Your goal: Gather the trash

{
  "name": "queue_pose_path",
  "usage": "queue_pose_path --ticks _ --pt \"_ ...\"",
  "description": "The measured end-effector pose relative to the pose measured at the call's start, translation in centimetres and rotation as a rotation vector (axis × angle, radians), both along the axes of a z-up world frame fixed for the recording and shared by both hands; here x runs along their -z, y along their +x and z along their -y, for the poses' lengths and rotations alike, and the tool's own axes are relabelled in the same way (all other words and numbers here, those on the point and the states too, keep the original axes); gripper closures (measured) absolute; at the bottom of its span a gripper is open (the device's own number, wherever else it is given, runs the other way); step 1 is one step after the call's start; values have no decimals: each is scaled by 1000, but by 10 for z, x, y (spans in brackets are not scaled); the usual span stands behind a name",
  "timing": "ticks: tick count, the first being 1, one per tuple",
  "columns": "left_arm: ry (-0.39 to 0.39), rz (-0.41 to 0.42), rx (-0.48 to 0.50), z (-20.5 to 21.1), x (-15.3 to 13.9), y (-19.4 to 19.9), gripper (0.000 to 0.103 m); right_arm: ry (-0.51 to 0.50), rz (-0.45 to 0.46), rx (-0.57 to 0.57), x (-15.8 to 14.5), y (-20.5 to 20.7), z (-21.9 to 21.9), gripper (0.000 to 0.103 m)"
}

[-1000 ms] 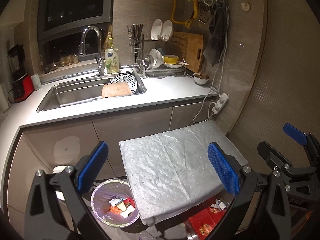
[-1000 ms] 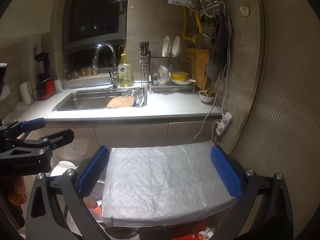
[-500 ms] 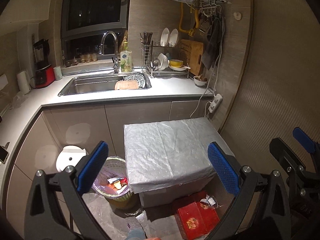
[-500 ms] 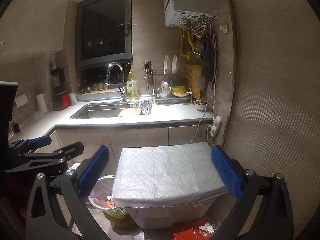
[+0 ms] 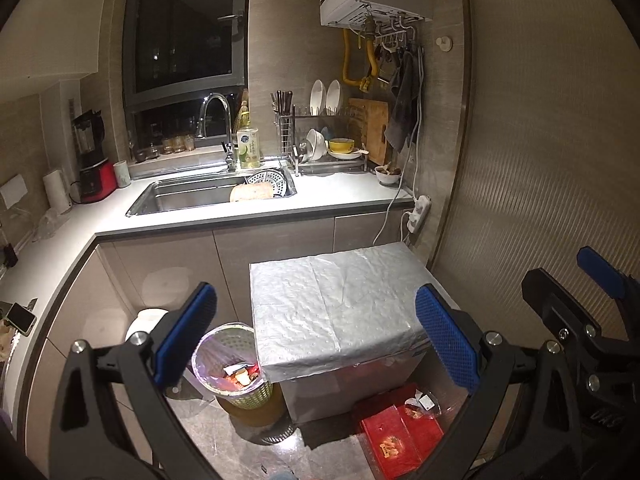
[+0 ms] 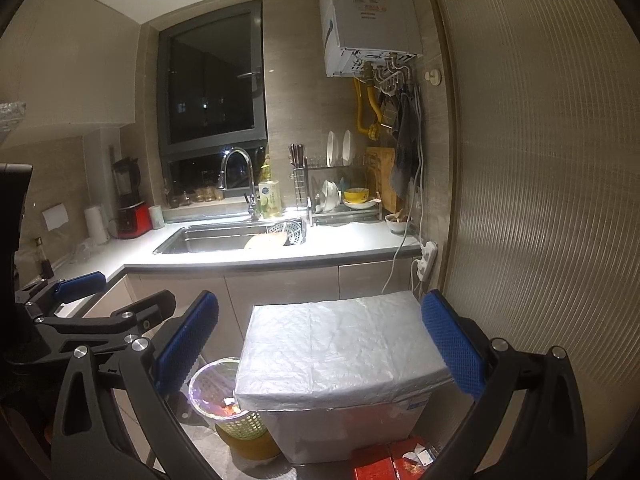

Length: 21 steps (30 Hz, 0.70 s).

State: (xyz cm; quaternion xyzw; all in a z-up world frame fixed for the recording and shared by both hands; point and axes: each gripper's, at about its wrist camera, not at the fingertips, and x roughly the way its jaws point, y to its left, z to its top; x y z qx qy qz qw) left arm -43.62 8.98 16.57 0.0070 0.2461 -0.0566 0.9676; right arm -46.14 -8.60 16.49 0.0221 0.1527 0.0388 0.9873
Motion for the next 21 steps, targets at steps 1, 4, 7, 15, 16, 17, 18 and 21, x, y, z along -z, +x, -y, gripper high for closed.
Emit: queue_pose_path --ticks 1,4,7,15,16,17,18,21 --pt "-1 -1 3 0 -1 1 8 2 2 2 0 -2 1 2" --pt "1 1 11 3 0 -3 8 7 4 12 1 -5 3 2" --pt "8 5 7 4 0 -3 8 11 3 18 3 -5 4 2" --pt "36 2 -5 1 1 -3 8 46 -43 -10 8 1 3 2" --pt "36 0 -8 0 1 -3 8 45 -42 -10 9 0 3 2" --pt "36 -3 -10 0 1 -3 8 43 -43 -10 9 0 2 2" --pt "35 -7 -13 0 2 -2 8 42 -44 -9 10 0 1 2" --pt "35 -14 -18 -2 3 -2 8 36 -49 -12 11 0 0 2"
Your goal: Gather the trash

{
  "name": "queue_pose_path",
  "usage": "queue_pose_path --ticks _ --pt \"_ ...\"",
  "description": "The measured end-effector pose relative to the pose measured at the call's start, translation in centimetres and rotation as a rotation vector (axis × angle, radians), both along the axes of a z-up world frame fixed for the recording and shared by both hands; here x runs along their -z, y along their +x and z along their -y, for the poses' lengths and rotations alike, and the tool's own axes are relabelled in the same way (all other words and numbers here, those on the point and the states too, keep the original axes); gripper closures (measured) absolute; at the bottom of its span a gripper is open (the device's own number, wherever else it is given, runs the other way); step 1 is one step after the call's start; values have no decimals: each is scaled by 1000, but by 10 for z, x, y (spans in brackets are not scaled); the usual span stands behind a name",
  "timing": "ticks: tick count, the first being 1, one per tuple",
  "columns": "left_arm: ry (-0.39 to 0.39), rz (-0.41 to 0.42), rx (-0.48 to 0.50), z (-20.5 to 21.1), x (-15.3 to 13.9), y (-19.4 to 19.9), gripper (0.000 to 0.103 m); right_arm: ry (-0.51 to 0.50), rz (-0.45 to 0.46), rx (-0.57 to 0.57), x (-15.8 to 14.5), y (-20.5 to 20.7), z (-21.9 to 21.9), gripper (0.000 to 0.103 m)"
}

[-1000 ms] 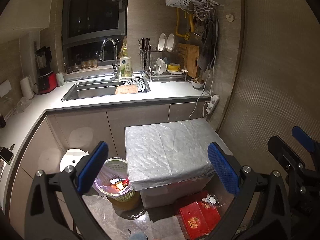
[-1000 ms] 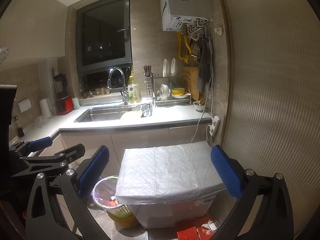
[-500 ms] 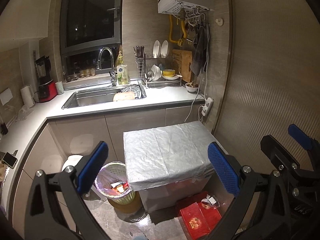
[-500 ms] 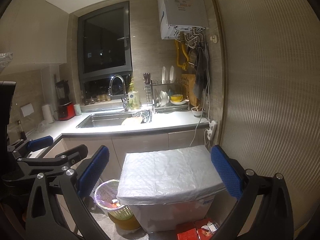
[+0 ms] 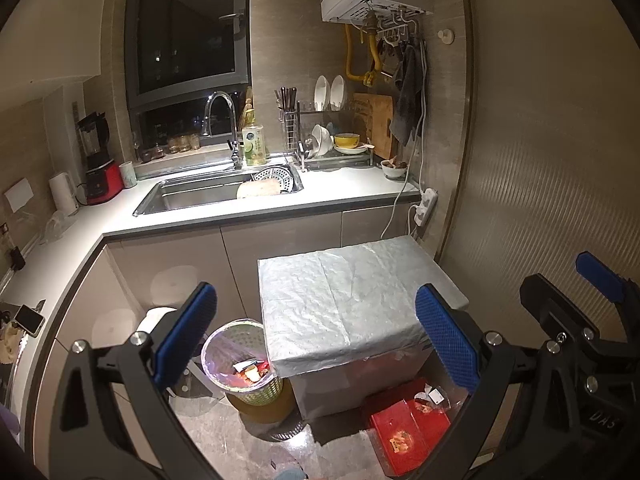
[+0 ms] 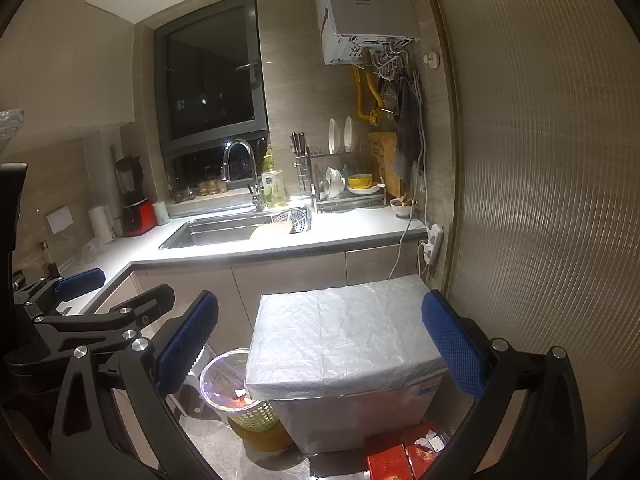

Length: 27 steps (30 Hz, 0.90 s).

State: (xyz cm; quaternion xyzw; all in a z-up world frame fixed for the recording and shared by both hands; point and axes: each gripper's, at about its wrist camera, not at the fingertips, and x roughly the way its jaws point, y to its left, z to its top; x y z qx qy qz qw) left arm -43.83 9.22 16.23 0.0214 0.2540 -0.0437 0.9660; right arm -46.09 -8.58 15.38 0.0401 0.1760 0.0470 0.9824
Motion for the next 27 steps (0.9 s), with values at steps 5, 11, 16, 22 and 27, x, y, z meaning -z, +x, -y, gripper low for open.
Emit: queue_pose_path --ticks 5,11,16,22,27 --pt "-2 4 -15 -2 0 0 8 -2 3 -2 -1 1 0 2" --pt "3 -1 4 0 -1 2 8 -19 9 10 -1 2 -1 2" --pt "22 -2 14 3 0 6 8 -31 3 24 0 4 0 2" --pt "40 -1 10 7 1 9 8 -34 -3 34 2 6 1 2" --pt "35 -2 12 8 1 11 8 -34 -3 34 1 7 2 2"
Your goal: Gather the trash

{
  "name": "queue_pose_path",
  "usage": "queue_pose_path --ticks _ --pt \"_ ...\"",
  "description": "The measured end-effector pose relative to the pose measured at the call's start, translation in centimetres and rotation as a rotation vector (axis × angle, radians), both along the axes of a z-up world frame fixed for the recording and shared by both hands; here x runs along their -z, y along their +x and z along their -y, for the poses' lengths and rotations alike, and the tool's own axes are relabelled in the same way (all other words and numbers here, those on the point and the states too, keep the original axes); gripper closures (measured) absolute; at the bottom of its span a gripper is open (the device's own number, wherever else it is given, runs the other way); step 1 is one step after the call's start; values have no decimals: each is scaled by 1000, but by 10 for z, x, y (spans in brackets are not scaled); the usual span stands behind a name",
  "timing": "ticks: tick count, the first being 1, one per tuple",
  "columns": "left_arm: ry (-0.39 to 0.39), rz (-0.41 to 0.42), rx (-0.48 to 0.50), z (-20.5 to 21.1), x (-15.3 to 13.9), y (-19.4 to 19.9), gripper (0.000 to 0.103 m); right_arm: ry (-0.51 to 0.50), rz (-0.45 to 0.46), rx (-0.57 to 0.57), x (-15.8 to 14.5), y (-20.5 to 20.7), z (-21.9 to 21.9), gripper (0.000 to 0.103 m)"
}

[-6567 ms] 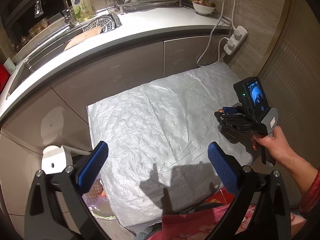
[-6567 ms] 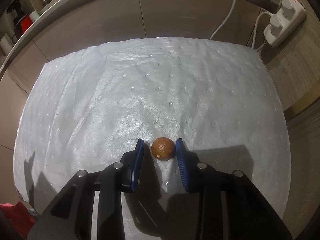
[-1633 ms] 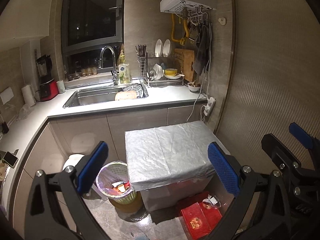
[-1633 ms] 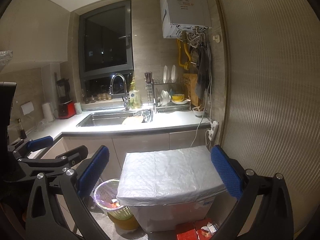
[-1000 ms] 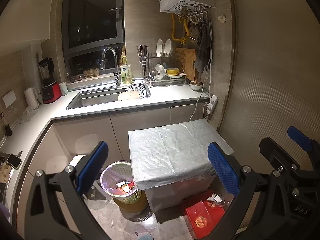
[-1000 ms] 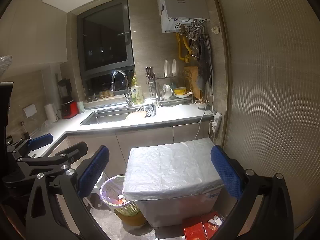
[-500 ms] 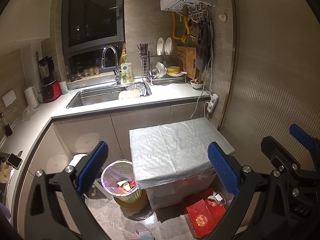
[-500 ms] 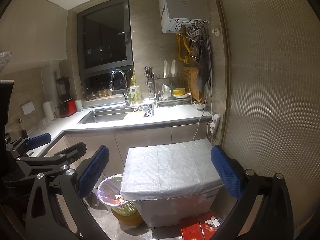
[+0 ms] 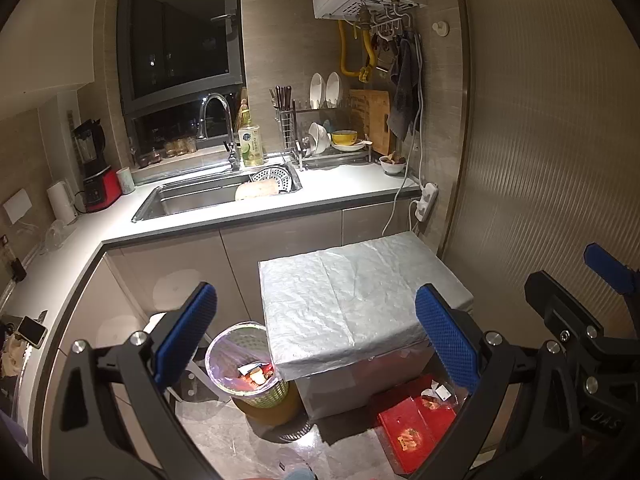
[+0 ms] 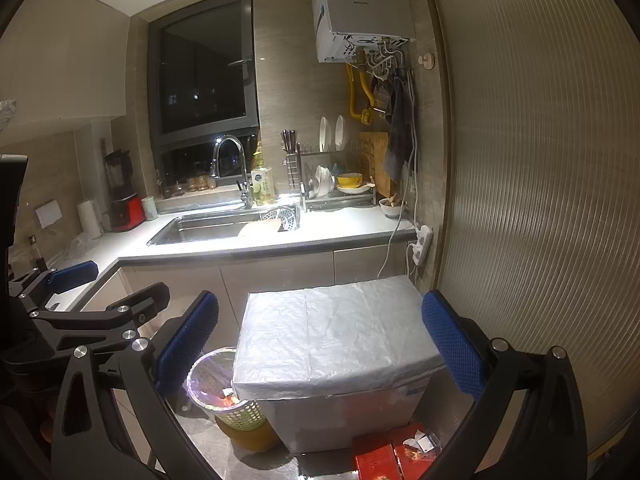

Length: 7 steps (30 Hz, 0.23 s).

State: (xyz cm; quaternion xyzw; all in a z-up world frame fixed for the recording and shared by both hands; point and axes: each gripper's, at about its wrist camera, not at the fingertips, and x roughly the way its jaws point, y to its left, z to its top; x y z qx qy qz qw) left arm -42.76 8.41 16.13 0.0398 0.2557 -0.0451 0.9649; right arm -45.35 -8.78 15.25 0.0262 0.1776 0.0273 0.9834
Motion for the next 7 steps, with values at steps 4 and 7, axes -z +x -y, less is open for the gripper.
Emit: queue_pose_path --ticks 4,7 --pt "3 -6 5 1 2 2 8 0 -6 3 1 1 1 2" --pt "-6 -18 9 0 4 4 8 0 -9 5 2 -1 -2 2"
